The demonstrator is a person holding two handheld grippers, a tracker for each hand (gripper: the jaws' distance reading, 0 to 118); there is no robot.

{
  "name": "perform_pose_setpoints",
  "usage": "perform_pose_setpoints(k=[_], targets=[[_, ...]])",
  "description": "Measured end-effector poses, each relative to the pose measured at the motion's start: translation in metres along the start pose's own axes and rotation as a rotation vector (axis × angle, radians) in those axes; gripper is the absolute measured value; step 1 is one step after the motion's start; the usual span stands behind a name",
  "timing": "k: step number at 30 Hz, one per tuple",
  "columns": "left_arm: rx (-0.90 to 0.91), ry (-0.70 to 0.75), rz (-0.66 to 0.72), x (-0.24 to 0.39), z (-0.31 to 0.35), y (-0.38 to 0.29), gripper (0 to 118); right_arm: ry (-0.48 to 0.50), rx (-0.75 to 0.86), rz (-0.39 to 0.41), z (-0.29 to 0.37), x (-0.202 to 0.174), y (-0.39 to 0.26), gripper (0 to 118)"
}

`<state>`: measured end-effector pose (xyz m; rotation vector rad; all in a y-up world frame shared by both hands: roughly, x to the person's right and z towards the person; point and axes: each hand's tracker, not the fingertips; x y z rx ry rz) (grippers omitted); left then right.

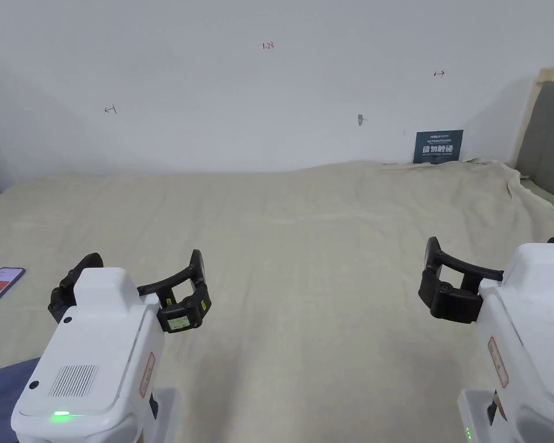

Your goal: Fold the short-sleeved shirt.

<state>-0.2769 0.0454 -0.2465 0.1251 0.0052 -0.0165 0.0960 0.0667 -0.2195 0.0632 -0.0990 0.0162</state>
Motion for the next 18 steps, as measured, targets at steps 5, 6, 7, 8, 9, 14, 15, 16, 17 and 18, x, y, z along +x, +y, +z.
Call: perform_pose_setpoints(k=[5,6,7,8,9,14,15,16,17,18], targets=[[-0.004,0.0,-0.003,-0.0002,0.0,-0.0014,118,0.002,0.001,-0.002,0.001,0.0005,0.0012,118],[-0.005,0.0,-0.001,-0.0002,0.0,-0.0016,118,0.004,0.002,-0.001,0.001,0.0006,0.0012,118],[-0.004,0.0,0.0,-0.0002,0.0002,-0.0013,118,0.005,0.001,0.0,0.0009,0.0006,0.0013,118],[-0.004,0.0,0.002,-0.0003,0.0005,-0.0012,118,0.005,0.001,0.0,0.0009,0.0006,0.0013,118],[-0.004,-0.001,0.002,-0.0001,0.0006,-0.0012,118,0.005,0.002,-0.001,0.001,0.0006,0.0011,118],[-0.007,-0.001,-0.004,-0.0002,0.0007,-0.0024,118,0.006,-0.002,-0.003,0.0016,0.0008,0.0009,118],[-0.007,-0.003,-0.004,-0.0003,0.0009,-0.0025,118,0.006,-0.002,-0.002,0.0016,0.0009,0.0008,118],[-0.006,-0.004,-0.005,-0.0004,0.001,-0.0026,118,0.006,-0.002,-0.002,0.0016,0.001,0.0006,118],[-0.007,-0.004,-0.005,-0.0003,0.001,-0.0027,118,0.008,-0.004,-0.002,0.0017,0.0011,0.0005,118],[-0.011,-0.003,-0.004,-0.0002,0.0008,-0.0027,118,0.009,-0.004,-0.001,0.0018,0.0012,0.0004,118]])
